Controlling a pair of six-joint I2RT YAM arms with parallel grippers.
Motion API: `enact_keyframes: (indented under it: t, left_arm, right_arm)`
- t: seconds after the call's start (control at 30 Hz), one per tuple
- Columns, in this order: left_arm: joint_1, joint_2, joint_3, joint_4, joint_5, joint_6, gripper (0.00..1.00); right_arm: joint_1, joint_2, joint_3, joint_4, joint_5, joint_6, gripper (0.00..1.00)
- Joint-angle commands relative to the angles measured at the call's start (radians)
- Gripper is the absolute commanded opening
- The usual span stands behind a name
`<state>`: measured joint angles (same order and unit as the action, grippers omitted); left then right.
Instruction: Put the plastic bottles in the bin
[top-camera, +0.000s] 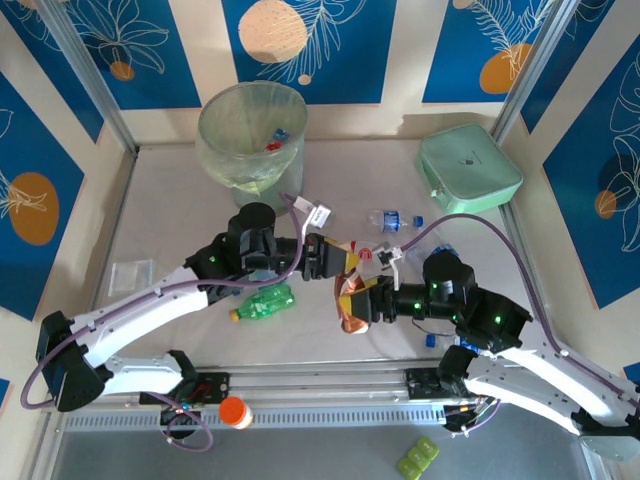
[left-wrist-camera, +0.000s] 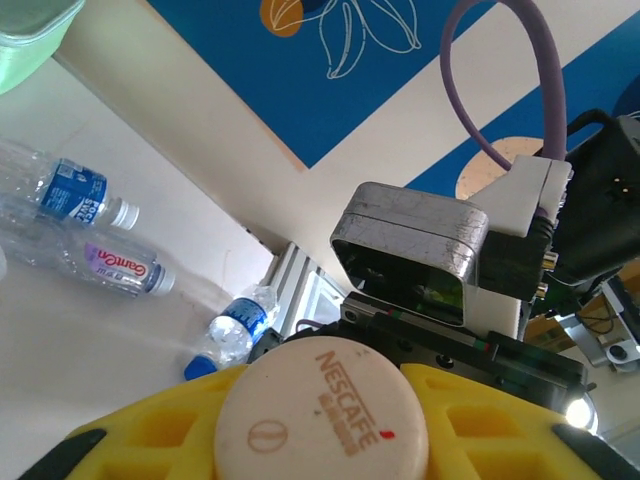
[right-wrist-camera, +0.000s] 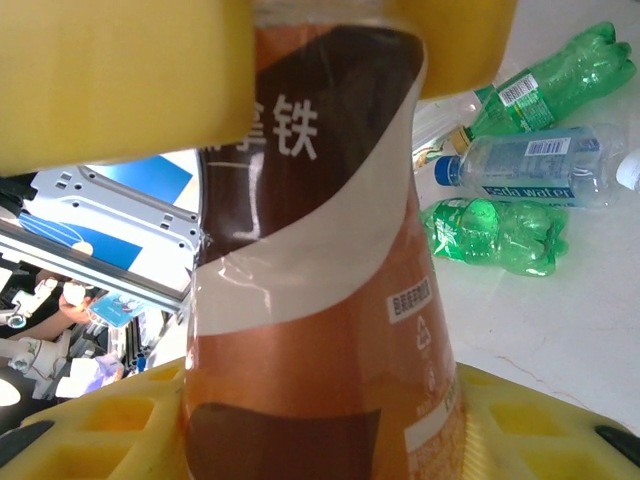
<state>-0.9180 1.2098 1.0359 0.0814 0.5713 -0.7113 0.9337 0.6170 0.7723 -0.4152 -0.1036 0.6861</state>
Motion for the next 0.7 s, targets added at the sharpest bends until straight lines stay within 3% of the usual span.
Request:
enact_keyframes:
  t: [0.0,0.03,0.2,0.27,0.43,0.67]
  left_arm:
    - [-0.007,0.016,0.030,0.070,0.035,-0.012,0.30]
    - [-0.007,0.022,0.034,0.083,0.043,-0.025,0.29]
    - [-0.001,0.021,0.052,0.090,0.043,-0.034,0.25]
    - [0.013,0.006,0.062,0.053,0.013,-0.012,0.25]
    - [0.128,-0.033,0.120,-0.070,-0.040,0.021,0.22]
    - [0.454,0.023,0.270,-0.075,-0.035,-0.130,0.12]
  right_arm:
    - [-0.007,-0.042,0.008,-0.001,-0.006,-0.020,0.41]
    - [-0.009,-0.046,0.009,-0.005,-0.005,-0.019,0.45]
    - [-0.010,-0.070,0.018,-0.036,0.024,-0.017,0.88]
    - [-0.009,-0.088,0.018,-0.047,0.040,-0.019,0.96]
    - [-0.009,-0.159,0.046,-0.079,0.041,-0.044,0.97]
    - [-0.013,-0.172,0.116,-0.145,0.080,-0.094,0.96]
